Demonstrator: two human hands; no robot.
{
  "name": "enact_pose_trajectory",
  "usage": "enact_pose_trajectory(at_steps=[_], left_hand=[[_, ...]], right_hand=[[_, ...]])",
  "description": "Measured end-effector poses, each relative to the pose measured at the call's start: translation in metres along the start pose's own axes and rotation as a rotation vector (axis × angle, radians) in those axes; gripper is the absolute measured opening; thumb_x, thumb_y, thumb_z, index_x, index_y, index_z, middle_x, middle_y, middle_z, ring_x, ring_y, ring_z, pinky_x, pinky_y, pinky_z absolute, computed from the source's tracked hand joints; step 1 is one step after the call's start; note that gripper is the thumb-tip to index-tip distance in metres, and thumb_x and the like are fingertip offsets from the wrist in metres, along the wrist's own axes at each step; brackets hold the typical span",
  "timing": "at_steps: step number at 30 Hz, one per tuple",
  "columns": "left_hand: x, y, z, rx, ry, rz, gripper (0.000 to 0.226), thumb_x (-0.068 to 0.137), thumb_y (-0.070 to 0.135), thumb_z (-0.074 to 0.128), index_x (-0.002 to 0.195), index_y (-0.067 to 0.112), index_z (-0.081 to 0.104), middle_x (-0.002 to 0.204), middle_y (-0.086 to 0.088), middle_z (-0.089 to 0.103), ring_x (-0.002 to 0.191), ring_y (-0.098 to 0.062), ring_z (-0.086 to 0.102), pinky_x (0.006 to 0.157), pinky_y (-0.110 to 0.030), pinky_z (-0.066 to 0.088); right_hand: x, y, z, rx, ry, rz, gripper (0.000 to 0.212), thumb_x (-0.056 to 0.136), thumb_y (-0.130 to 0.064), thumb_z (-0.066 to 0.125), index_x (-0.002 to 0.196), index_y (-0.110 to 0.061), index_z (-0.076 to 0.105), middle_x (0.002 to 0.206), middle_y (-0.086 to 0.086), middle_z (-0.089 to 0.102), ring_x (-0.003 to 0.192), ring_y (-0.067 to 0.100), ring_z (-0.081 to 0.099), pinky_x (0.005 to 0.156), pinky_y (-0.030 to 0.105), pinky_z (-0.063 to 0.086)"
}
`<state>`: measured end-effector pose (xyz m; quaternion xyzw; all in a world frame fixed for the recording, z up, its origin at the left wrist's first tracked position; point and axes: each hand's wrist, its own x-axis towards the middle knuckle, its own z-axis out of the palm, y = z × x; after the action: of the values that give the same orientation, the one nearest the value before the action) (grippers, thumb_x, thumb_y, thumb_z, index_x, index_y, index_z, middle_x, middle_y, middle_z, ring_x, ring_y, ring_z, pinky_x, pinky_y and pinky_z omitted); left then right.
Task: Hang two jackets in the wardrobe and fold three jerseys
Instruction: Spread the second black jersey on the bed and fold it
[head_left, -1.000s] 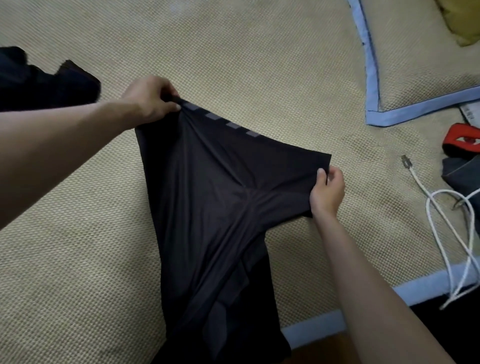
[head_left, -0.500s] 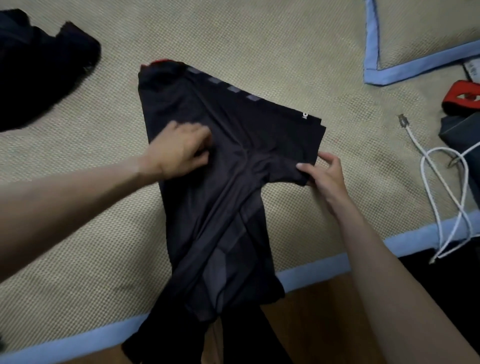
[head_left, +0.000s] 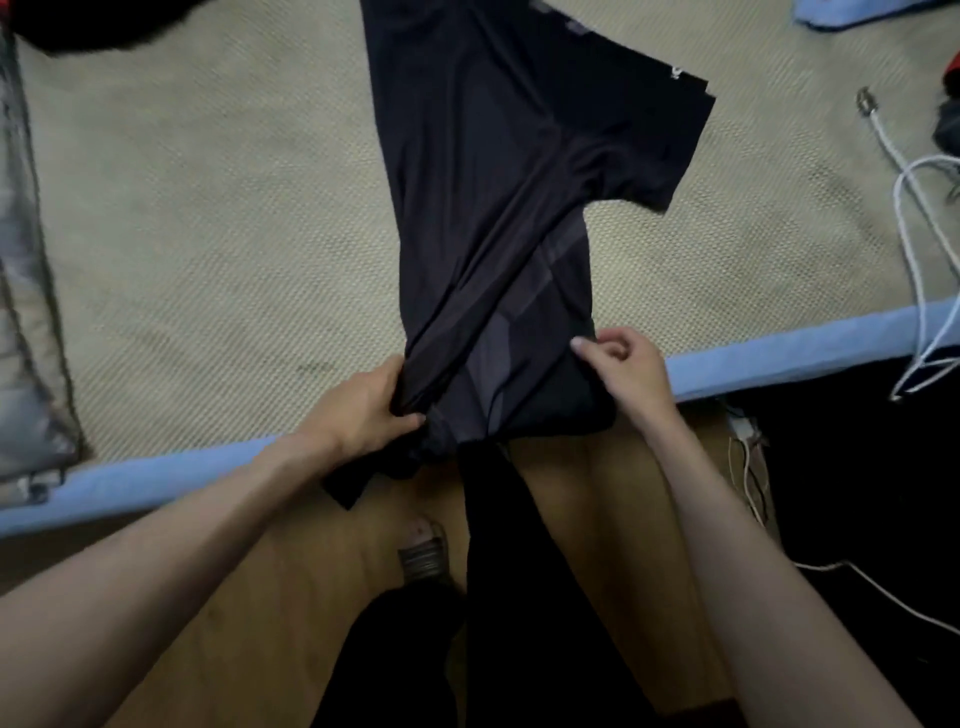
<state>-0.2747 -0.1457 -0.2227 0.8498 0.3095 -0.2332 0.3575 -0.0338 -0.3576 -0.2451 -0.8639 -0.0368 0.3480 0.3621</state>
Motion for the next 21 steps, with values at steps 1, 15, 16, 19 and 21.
enact_pose_trajectory(at_steps=[1, 15, 16, 19, 21], left_hand=[[-0.009, -0.002, 0.004, -0.035, 0.007, -0.042, 0.045, 0.086, 0.041, 0.072, 0.116, 0.014, 0.05, 0.11, -0.009, 0.068, 0.099, -0.03, 0.064, 0.07, -0.034, 0.038], [-0.091, 0.071, 0.027, -0.25, 0.272, 0.093, 0.018, 0.096, 0.03, 0.053, 0.104, 0.014, 0.048, 0.089, -0.011, 0.066, 0.084, -0.033, 0.061, 0.067, -0.036, 0.037], [-0.094, 0.08, 0.034, -0.222, 0.315, 0.125, 0.019, 0.098, 0.034, 0.051, 0.098, 0.015, 0.045, 0.084, -0.014, 0.065, 0.082, -0.037, 0.06, 0.064, -0.039, 0.037], [-0.102, 0.104, 0.055, 0.067, 0.438, 0.207, 0.032, 0.099, 0.047, 0.044, 0.082, 0.022, 0.037, 0.072, -0.017, 0.064, 0.071, -0.044, 0.062, 0.054, -0.038, 0.035], [-0.107, 0.12, 0.067, 0.285, 0.521, 0.254, 0.036, 0.097, 0.048, 0.046, 0.071, 0.024, 0.038, 0.063, -0.013, 0.064, 0.059, -0.041, 0.063, 0.05, -0.033, 0.031]], right_hand=[[-0.014, 0.0, 0.004, -0.056, -0.06, -0.005, 0.04, 0.078, -0.042, 0.084, 0.104, -0.016, 0.07, 0.089, -0.009, 0.073, 0.081, 0.005, 0.067, 0.076, 0.026, 0.051], [-0.118, 0.038, 0.0, 0.253, -0.29, 0.03, 0.055, 0.095, -0.044, 0.067, 0.139, -0.029, 0.04, 0.114, -0.004, 0.071, 0.102, 0.009, 0.071, 0.08, 0.019, 0.055], [-0.121, 0.043, 0.001, 0.283, -0.271, 0.013, 0.046, 0.098, -0.045, 0.063, 0.137, -0.032, 0.042, 0.108, -0.003, 0.074, 0.098, 0.01, 0.073, 0.078, 0.021, 0.057], [-0.128, 0.052, 0.004, 0.356, -0.242, 0.022, 0.041, 0.097, -0.06, 0.051, 0.123, -0.03, 0.061, 0.105, -0.001, 0.072, 0.086, 0.015, 0.07, 0.069, 0.028, 0.052], [-0.131, 0.058, 0.005, 0.393, -0.302, 0.092, 0.057, 0.095, -0.07, 0.043, 0.112, -0.025, 0.072, 0.11, 0.005, 0.074, 0.089, 0.02, 0.07, 0.072, 0.033, 0.052]])
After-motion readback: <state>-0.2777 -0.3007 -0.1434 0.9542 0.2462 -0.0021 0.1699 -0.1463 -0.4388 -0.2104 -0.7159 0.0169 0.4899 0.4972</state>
